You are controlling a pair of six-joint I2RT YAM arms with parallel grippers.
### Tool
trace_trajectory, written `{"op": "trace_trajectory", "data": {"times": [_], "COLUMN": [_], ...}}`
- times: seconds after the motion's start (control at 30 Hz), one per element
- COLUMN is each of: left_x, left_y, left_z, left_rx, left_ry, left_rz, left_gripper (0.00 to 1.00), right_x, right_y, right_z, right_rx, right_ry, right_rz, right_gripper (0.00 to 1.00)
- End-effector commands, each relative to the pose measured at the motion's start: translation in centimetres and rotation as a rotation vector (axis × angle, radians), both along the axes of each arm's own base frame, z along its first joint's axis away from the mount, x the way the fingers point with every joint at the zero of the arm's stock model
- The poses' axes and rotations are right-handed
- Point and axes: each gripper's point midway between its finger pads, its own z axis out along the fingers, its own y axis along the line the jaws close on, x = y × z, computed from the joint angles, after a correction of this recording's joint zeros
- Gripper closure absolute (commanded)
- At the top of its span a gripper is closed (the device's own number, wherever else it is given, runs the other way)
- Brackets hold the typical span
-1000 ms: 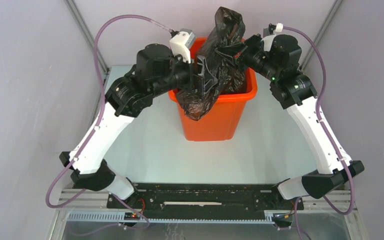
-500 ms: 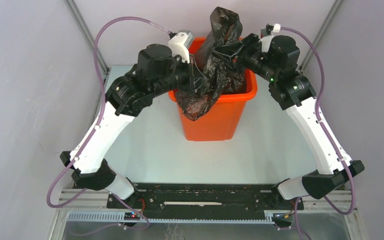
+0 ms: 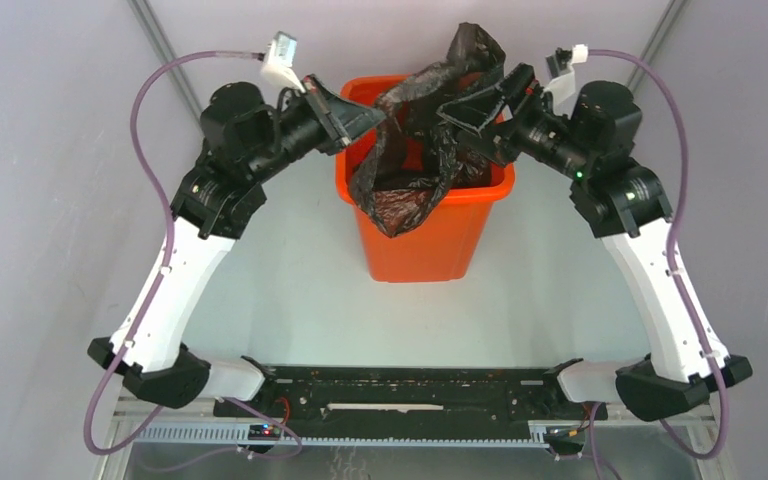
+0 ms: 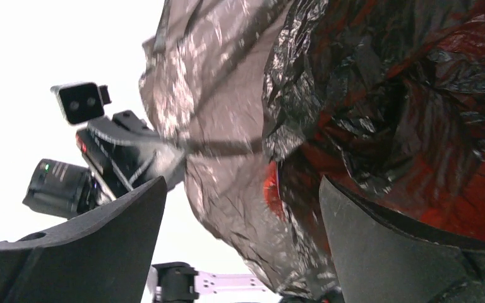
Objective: Put the trash bags into the trash bin
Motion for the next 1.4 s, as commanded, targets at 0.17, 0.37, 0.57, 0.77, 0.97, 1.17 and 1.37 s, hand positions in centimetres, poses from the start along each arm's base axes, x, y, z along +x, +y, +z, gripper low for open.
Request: {"op": "trace_trajectory", "data": {"times": [0.17, 0.37, 0.57, 0.77, 0.97, 1.17, 1.37], "left_x": [-0.1, 0.5, 1.0, 1.6, 2.2, 2.7, 2.9], "left_y": [2.7, 3.6, 4.7, 5.4, 7.0, 7.9, 8.9], "left_z": [6.7, 6.9, 6.9, 6.1, 5.4, 4.9, 4.5], "left_rx": [-0.461, -0.502, -0.531, -0.545, -0.567, -0.561, -0.571], "left_ry": [0.000, 0.010, 0.009, 0.022, 0.030, 0.031, 0.042], "left_rz": [-0.061, -0.051, -0.034, -0.020, 0.017, 0.033, 0.044], "left_gripper": [1.00, 1.00, 1.00, 1.00, 1.00, 1.00, 1.00], "right_x": [-3.5, -3.1, -1.7, -1.2, -1.3, -0.9, -1.0], "right_y": [-2.2, -1.1, -1.0, -2.9, -3.7, -4.5, -5.8], "right_z": [-1.0, -3.7, -5.3, -6.2, -6.8, -5.6, -4.3], "right_rx": [-0.170, -0.252, -0.289, -0.388, -0.454, -0.531, -0.573], "right_ry": [-0.181, -0.167, -0.127, -0.102, -0.156, -0.202, -0.279], "right_rz": [0.026, 0.022, -0.020, -0.106, -0.115, -0.140, -0.160], "right_gripper": [0.02, 0.16, 0.34, 0.26, 0.17, 0.11, 0.07]}}
